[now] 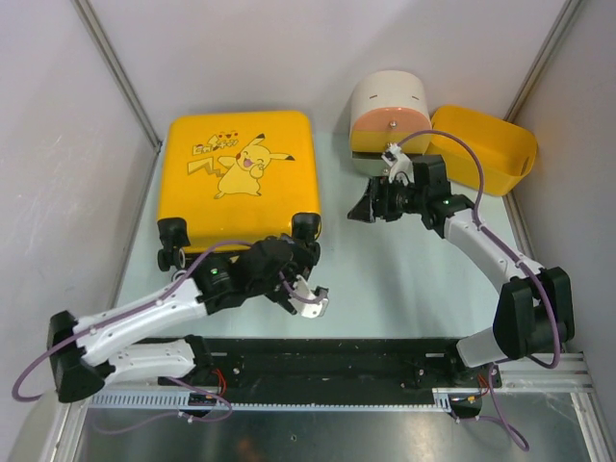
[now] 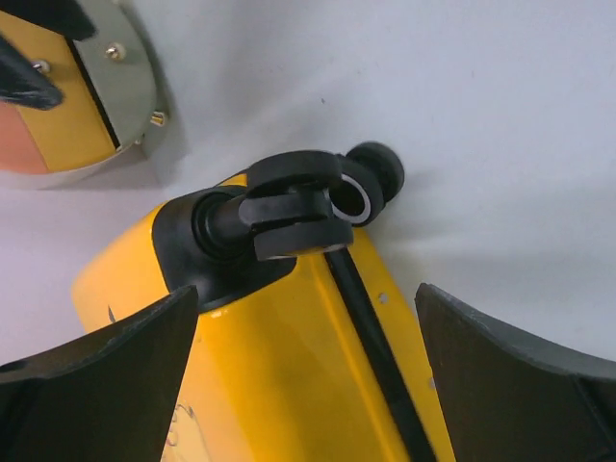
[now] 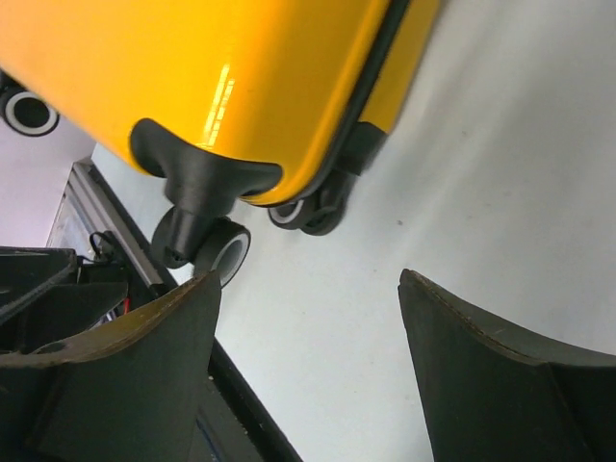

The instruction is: Open, take out, and arrange the luggage

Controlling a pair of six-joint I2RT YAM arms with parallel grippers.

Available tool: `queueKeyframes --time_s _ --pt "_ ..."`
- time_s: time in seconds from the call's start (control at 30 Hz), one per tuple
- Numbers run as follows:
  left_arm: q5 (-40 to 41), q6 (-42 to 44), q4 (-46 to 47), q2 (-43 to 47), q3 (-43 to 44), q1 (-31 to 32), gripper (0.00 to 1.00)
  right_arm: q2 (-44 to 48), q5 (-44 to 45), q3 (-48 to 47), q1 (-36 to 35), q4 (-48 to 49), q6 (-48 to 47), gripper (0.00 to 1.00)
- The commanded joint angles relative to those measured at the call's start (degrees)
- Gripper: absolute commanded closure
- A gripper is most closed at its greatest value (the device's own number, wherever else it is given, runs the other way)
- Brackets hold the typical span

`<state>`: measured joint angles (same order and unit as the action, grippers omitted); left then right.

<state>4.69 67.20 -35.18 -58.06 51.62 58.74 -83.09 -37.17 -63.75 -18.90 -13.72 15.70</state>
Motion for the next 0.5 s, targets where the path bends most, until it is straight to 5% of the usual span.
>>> queueKeyframes --time_s 0.0,0.33,0.47 --pt "4.4 11.9 0.3 -7.3 4.5 1.3 0.0 1.8 -0.9 0.9 2.3 -1.6 -2.1 0.21" --pt "11.7 26.4 14.2 -19.3 5.1 1.7 0.01 1.8 -1.9 2.1 4.7 -1.2 -2.8 0.21" --pt "11.7 26.6 19.9 -23.5 6.7 1.6 0.12 1.7 -2.1 2.9 5.3 -1.1 -3.2 0.21"
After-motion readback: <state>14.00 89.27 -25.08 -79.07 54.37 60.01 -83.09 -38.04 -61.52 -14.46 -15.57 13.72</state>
